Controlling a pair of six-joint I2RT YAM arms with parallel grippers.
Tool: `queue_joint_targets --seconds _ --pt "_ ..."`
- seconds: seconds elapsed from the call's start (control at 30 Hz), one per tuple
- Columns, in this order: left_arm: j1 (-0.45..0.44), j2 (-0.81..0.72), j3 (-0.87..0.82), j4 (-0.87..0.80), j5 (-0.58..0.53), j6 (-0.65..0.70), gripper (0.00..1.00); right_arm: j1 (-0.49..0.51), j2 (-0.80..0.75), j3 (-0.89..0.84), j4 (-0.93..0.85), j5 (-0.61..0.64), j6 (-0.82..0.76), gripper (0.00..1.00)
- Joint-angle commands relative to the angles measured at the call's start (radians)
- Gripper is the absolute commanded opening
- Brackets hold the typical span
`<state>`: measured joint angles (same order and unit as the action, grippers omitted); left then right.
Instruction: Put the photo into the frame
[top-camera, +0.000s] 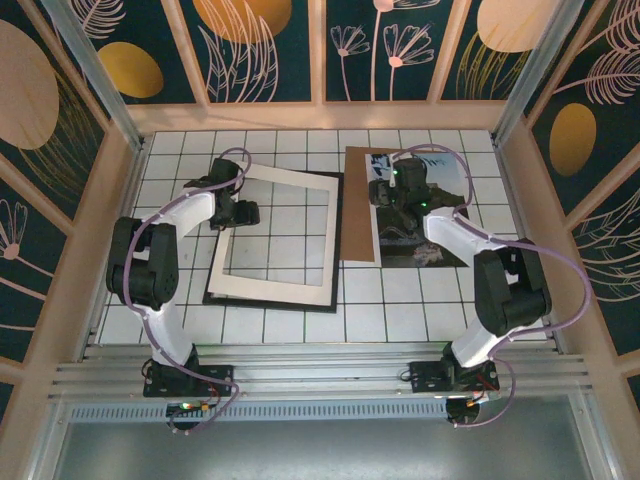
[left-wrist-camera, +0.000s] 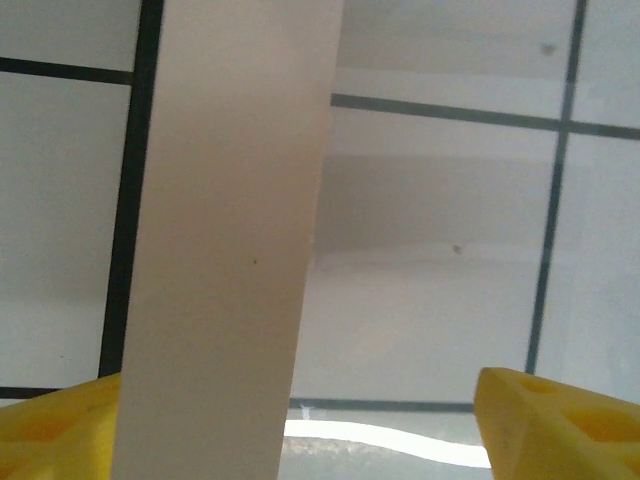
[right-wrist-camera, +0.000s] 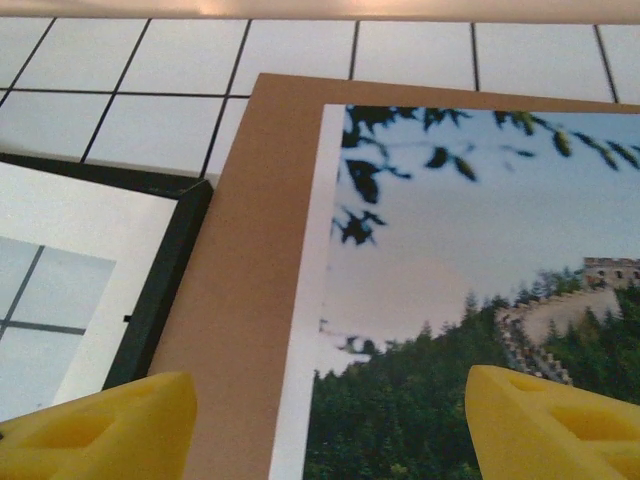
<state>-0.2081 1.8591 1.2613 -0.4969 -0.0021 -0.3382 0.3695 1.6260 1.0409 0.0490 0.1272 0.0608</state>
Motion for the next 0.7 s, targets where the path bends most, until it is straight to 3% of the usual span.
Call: queue_joint_targets --seconds 0.0,0.33,0.43,0.53,0.67 --pt "0.005 0.01 -0.021 0.072 -0.06 -0.026 0.83 0.037 0.028 0.038 0.015 -0.01 0.013 0.72" --pt "0.006 -0.029 -0.048 0.125 -0.152 -0.039 0.88 0.11 0.071 0.057 0.005 0.017 0.027 0.72" --pt "0.003 -0.1 -0.072 0.19 -0.046 -0.069 0.88 0.103 0.07 0.047 0.01 0.02 0.033 0.74" --pt "-0.026 -0.193 -0.136 0.36 0.154 -0.179 0.87 0.068 0.072 0.047 -0.002 0.041 0.03 0.76" --pt "-0.197 -0.169 -0.057 0.439 0.168 -0.267 0.86 -0.073 0.071 0.056 -0.043 0.0 0.069 0.8"
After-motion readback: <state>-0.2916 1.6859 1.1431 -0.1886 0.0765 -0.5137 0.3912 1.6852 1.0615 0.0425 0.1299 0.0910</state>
